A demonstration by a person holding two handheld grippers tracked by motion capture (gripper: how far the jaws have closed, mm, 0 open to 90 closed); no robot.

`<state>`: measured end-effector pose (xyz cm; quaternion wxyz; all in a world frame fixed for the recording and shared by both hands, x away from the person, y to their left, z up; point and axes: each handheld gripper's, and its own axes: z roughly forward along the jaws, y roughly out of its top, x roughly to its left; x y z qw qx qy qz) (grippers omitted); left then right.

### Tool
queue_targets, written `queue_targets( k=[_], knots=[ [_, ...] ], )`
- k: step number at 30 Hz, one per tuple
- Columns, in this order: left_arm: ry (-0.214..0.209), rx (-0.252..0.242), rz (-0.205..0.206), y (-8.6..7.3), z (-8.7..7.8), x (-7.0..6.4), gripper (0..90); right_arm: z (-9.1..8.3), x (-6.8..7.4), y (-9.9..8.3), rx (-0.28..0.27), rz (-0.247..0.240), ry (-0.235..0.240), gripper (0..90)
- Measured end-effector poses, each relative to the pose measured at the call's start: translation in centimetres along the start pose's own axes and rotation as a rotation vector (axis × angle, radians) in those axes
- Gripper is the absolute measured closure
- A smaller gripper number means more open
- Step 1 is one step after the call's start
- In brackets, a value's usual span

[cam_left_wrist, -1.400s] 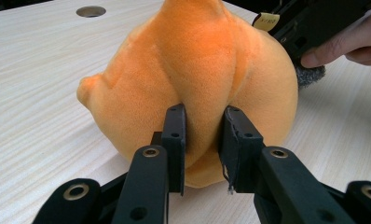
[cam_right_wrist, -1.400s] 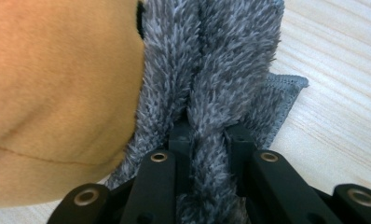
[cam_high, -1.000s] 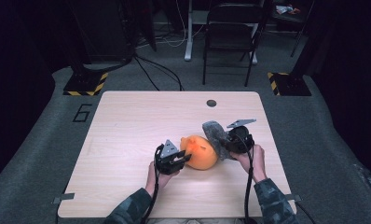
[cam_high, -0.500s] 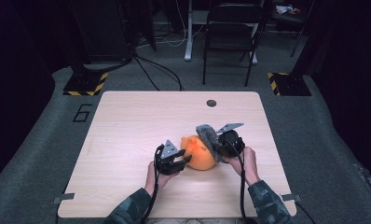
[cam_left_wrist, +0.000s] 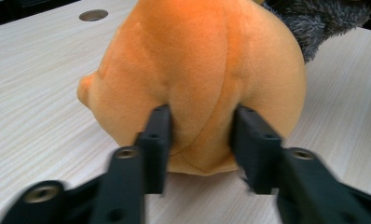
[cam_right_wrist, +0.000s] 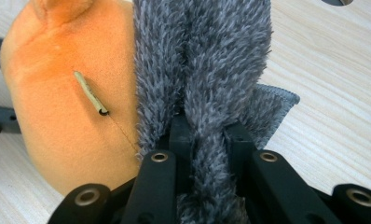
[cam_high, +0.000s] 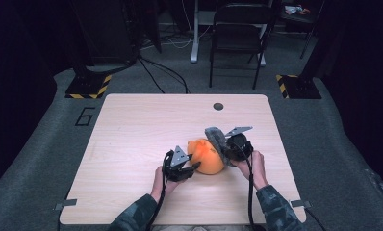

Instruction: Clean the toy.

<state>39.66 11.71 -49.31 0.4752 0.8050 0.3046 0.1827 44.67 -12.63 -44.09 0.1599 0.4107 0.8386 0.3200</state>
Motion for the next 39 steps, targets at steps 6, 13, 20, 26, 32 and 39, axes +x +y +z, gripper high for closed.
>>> queue_targets(
  k=[6,13,20,26,32,39],
  knots=[
    [0.012,-0.008,-0.025,0.2,-0.2,0.0,76.1,-0.4,-0.2,0.1,-0.014,0.024,0.004,77.5],
    [0.009,-0.007,-0.087,0.9,-0.9,0.4,78.2,-2.7,-0.6,0.8,-0.063,0.04,0.021,77.4],
    [-0.008,-0.011,-0.12,1.5,-1.4,0.0,77.9,-5.3,1.2,2.3,-0.175,0.037,0.129,77.4],
    [-0.007,0.017,-0.086,1.1,-1.0,0.0,76.6,-3.3,2.9,2.2,-0.105,-0.036,0.078,77.3],
    [-0.01,0.014,-0.093,0.7,-0.9,0.3,75.7,-2.0,1.7,1.5,-0.06,-0.02,0.051,77.2],
    [-0.006,0.019,-0.091,0.4,-0.9,0.6,75.2,-0.8,0.6,0.5,0.0,0.009,0.033,77.3]
  ],
)
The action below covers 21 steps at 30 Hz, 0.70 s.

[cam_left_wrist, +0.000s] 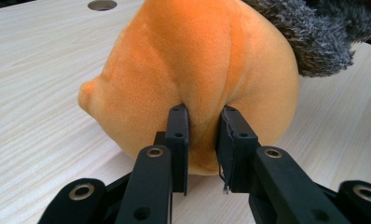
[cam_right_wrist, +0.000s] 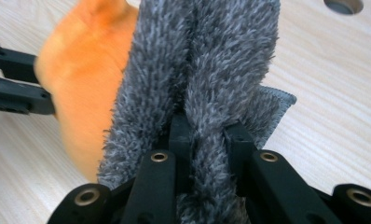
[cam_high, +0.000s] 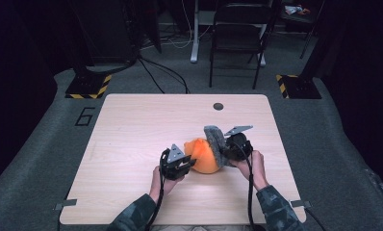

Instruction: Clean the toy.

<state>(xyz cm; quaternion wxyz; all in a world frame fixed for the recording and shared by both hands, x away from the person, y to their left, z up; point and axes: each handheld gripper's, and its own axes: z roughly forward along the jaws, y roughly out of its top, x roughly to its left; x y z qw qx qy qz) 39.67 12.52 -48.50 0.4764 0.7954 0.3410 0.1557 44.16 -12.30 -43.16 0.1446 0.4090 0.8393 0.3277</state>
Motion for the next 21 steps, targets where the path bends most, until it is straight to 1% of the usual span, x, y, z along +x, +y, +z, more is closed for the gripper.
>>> queue_targets(
  k=[1,2,5,6,7,8,9,10,11,12,14,15,16,17,18,19,20,21],
  knots=[
    [0.0,0.0,0.0,0.0,0.0,0.0,75.2,0.1,-0.2,-0.1,0.007,-0.006,-0.002,77.3],
    [-0.002,0.0,0.007,0.0,0.0,0.1,75.2,0.2,-0.3,-0.2,0.013,0.003,-0.001,77.3],
    [0.0,-0.006,0.0,0.0,0.1,0.0,75.0,0.6,-0.9,-0.6,0.034,0.014,-0.002,77.3],
    [0.0,-0.007,0.0,0.0,0.1,0.0,75.0,0.7,-1.1,-0.7,0.04,0.025,-0.001,77.3],
    [0.0,-0.008,0.001,0.0,0.1,0.0,75.0,0.7,-1.1,-0.7,0.04,0.025,-0.001,77.3],
    [-0.003,-0.007,0.001,0.0,0.1,0.0,74.9,1.1,-1.7,-1.0,0.063,0.035,0.002,77.3],
    [-0.003,-0.007,0.001,0.0,0.1,0.0,74.9,1.1,-1.7,-1.0,0.063,0.035,0.002,77.3],
    [-0.005,-0.005,0.0,-0.1,0.0,0.1,74.8,1.6,-2.0,-1.4,0.079,0.054,0.003,77.3],
    [-0.006,-0.005,0.001,-0.1,0.0,0.1,74.8,1.9,-2.2,-1.6,0.09,0.057,-0.002,77.3],
    [-0.006,-0.005,0.001,-0.1,0.0,0.1,74.8,1.9,-2.2,-1.6,0.09,0.057,-0.002,77.3],
    [-0.008,-0.006,-0.002,-0.1,0.0,0.1,74.7,2.5,-2.4,-2.0,0.115,0.062,-0.007,77.3],
    [-0.008,-0.007,-0.005,-0.1,0.0,0.0,74.7,2.8,-2.5,-2.2,0.126,0.073,-0.015,77.3],
    [-0.005,-0.01,-0.001,-0.1,0.0,0.0,74.7,3.1,-2.5,-2.3,0.134,0.075,-0.02,77.3],
    [-0.005,-0.01,0.002,-0.1,0.0,0.0,74.7,3.3,-2.6,-2.5,0.151,0.075,-0.017,77.3],
    [-0.007,-0.012,-0.003,-0.1,0.0,0.0,74.7,3.6,-2.6,-2.6,0.161,0.078,-0.029,77.3],
    [-0.007,-0.013,-0.002,-0.1,0.0,0.0,74.7,4.0,-2.6,-2.8,0.182,0.075,-0.028,77.3],
    [-0.008,-0.016,-0.003,-0.1,0.0,0.0,74.7,4.2,-2.6,-2.9,0.193,0.078,-0.031,77.3],
    [-0.006,-0.021,-0.005,-0.2,0.0,0.0,74.7,4.5,-2.7,-3.0,0.205,0.071,-0.039,77.3]
  ],
)
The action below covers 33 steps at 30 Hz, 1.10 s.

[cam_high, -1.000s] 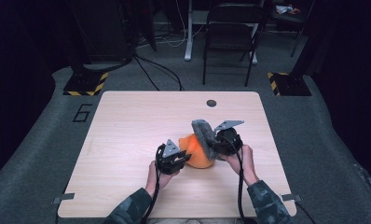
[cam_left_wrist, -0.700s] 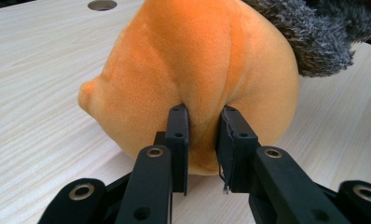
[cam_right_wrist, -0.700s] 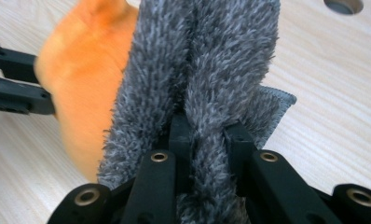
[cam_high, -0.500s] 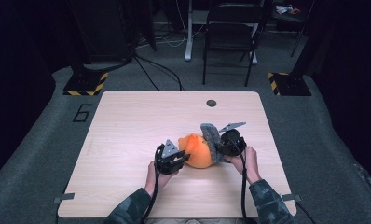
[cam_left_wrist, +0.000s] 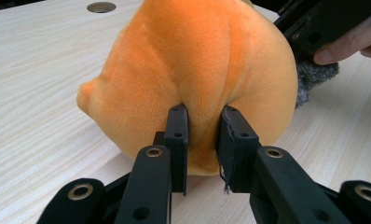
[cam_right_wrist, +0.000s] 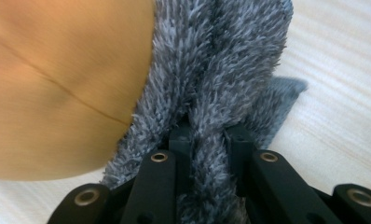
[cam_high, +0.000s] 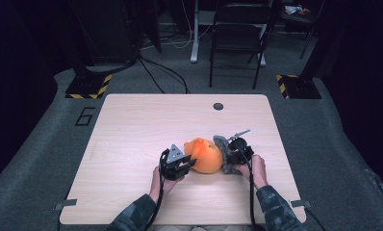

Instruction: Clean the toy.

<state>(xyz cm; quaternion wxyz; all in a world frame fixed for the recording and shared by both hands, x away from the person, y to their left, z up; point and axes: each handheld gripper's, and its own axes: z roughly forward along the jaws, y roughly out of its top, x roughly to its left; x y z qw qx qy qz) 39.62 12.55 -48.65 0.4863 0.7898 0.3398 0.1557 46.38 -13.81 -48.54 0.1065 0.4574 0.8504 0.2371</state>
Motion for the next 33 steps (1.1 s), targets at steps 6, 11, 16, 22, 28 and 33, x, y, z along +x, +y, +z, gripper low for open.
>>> queue_targets(
  k=[6,11,16,22,28,33],
  knots=[
    [-0.006,-0.007,-0.008,-0.1,-0.1,0.3,74.8,-1.7,0.0,0.6,-0.029,-0.011,-0.018,77.4],
    [-0.006,-0.013,-0.021,-0.1,-0.1,0.6,74.9,-4.8,0.5,1.4,-0.121,-0.032,-0.007,77.5],
    [-0.006,-0.008,-0.004,-0.2,-0.2,0.7,74.8,-7.9,1.8,2.5,-0.241,-0.045,0.048,77.5],
    [0.005,-0.015,-0.001,0.0,0.0,0.4,74.8,-9.6,4.7,3.0,-0.334,-0.097,0.109,77.5],
    [0.007,-0.01,0.001,-0.2,-0.1,0.4,74.8,-7.2,5.5,3.0,-0.277,-0.133,0.048,77.4],
    [0.002,-0.007,0.012,-0.1,0.1,0.3,74.8,-6.5,4.8,2.7,-0.256,-0.128,0.024,77.4]
  ],
)
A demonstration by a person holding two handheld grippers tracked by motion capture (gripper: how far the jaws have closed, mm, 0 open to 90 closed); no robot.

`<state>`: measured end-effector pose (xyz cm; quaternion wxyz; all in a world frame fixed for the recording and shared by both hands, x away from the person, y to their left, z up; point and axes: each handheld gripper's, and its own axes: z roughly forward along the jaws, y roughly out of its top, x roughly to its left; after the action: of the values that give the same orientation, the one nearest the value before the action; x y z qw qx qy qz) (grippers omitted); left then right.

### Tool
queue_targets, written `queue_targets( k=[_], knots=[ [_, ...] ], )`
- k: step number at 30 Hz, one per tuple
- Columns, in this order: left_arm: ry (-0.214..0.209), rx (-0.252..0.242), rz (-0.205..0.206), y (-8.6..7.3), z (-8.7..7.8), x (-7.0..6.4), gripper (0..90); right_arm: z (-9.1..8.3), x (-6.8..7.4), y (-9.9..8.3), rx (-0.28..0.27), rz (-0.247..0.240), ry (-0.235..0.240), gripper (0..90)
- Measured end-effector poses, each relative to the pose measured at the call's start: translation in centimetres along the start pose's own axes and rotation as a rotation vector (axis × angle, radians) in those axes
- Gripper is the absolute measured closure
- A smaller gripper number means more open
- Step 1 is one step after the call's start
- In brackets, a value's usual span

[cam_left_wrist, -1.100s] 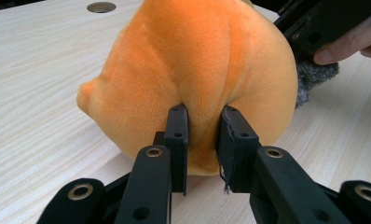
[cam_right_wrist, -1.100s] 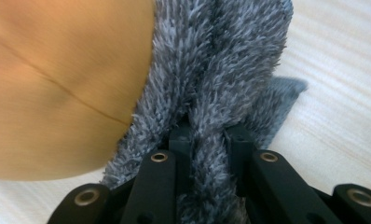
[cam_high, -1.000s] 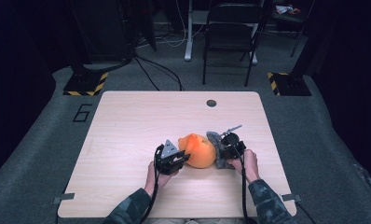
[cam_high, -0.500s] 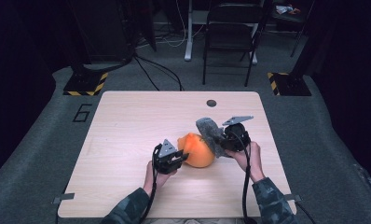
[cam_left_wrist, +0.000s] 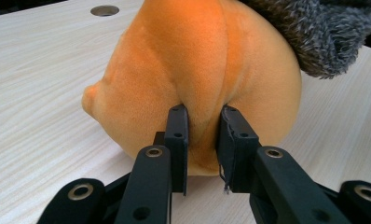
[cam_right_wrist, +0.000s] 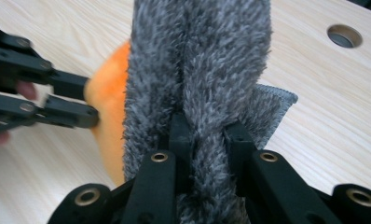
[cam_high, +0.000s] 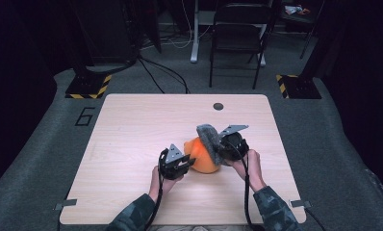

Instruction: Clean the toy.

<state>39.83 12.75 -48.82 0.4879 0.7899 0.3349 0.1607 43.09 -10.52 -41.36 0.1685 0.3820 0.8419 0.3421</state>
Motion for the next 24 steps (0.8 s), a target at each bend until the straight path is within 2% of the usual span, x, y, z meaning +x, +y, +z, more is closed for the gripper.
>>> queue_targets(
  k=[3,9,15,20,24],
  knots=[
    [0.003,0.002,0.014,0.1,0.1,0.0,74.8,0.1,-0.3,-0.4,0.013,0.014,-0.006,77.4],
    [-0.001,-0.001,0.015,0.2,0.2,0.1,74.9,0.4,-1.0,-0.8,0.032,0.012,-0.024,77.4],
    [0.001,0.002,0.009,0.2,0.1,0.1,74.8,1.1,-2.0,-1.6,0.081,0.042,-0.029,77.4],
    [0.005,0.002,0.007,0.1,0.1,0.1,74.9,2.3,-3.0,-2.6,0.134,0.076,-0.048,77.4],
    [0.005,0.003,0.007,0.1,0.1,0.2,74.9,4.2,-3.6,-4.0,0.169,0.119,-0.053,77.4]
  ],
)
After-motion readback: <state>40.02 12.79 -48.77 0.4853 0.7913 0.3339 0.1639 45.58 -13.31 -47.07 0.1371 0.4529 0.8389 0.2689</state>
